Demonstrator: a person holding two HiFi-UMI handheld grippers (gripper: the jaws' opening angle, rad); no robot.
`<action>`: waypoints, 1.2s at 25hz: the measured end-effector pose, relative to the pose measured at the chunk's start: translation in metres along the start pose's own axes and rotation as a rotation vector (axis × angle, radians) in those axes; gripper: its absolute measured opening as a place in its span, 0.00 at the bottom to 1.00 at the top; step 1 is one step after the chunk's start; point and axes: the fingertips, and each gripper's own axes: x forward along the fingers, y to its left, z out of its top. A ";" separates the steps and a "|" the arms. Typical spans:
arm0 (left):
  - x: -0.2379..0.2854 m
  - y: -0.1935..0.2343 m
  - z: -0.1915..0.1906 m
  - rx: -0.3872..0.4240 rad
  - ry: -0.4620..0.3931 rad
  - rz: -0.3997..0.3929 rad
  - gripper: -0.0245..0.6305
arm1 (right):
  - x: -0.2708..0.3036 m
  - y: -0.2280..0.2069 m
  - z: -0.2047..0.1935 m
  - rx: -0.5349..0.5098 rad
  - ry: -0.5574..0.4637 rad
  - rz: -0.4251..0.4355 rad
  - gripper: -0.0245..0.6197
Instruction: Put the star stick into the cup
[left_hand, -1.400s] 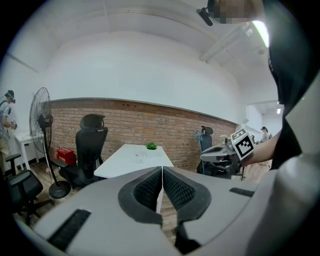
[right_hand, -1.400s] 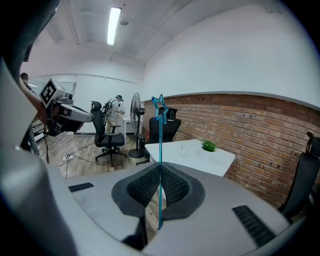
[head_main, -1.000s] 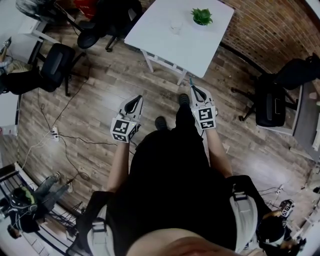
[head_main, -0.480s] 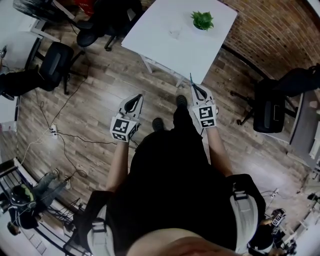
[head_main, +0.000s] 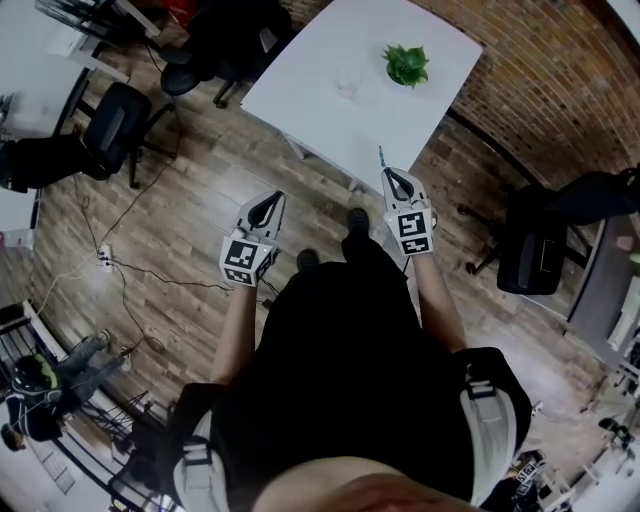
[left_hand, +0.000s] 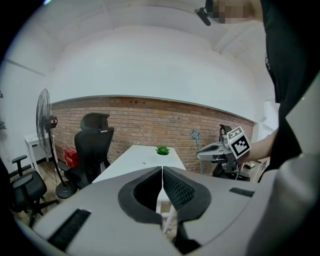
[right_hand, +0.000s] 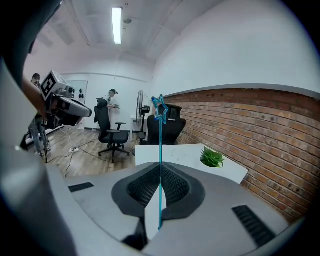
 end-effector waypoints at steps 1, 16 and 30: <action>0.006 0.000 0.003 0.000 -0.001 0.006 0.07 | 0.003 -0.008 0.001 0.000 -0.004 0.003 0.04; 0.076 -0.006 0.032 -0.031 -0.002 0.120 0.07 | 0.049 -0.093 0.013 -0.021 -0.034 0.092 0.04; 0.089 -0.005 0.036 -0.076 -0.002 0.243 0.07 | 0.089 -0.116 0.031 -0.043 -0.072 0.197 0.04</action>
